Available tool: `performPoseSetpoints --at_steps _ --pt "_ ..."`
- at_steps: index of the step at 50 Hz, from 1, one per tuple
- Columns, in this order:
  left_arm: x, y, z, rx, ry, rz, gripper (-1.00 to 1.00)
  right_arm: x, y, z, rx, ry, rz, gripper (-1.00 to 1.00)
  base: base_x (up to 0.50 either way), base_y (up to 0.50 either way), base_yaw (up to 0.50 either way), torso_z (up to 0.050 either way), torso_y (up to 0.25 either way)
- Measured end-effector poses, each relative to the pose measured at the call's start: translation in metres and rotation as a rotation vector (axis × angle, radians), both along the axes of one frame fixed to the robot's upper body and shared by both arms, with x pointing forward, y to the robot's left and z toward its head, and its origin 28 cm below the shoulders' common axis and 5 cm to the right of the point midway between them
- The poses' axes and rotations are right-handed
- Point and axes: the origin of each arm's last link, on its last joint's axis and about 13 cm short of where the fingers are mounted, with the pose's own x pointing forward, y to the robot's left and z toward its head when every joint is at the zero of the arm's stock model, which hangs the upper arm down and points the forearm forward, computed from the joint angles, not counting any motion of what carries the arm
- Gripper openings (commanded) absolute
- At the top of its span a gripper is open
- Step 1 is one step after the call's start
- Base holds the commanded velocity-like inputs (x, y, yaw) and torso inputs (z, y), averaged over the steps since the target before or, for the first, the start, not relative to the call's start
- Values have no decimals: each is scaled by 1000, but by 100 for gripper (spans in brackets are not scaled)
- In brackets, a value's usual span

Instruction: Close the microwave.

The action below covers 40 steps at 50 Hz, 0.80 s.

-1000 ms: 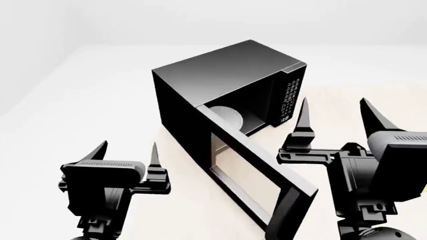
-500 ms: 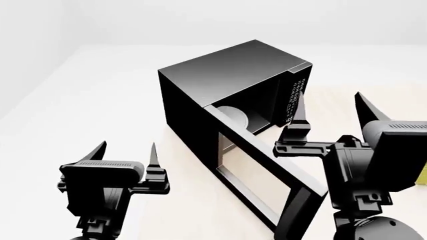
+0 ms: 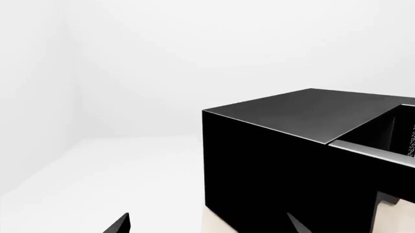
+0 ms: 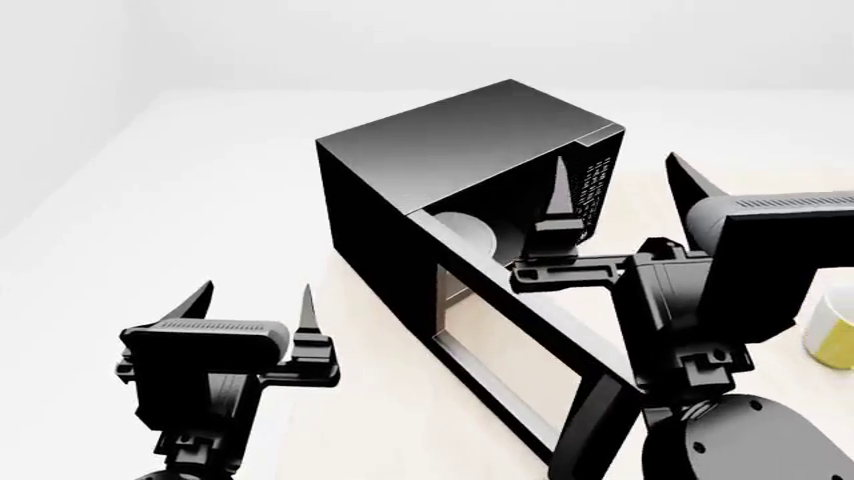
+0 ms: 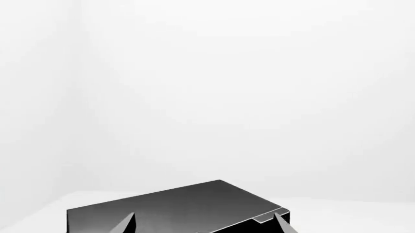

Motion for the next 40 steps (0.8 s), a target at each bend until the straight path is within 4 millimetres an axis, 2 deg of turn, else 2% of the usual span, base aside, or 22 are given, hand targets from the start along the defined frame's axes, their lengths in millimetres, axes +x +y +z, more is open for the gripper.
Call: performPoseSetpoints --at_steps 40 --pt "0 2 -1 -5 3 12 100 -17 22 4 -18 108 156 100 0 0 0 0 0"
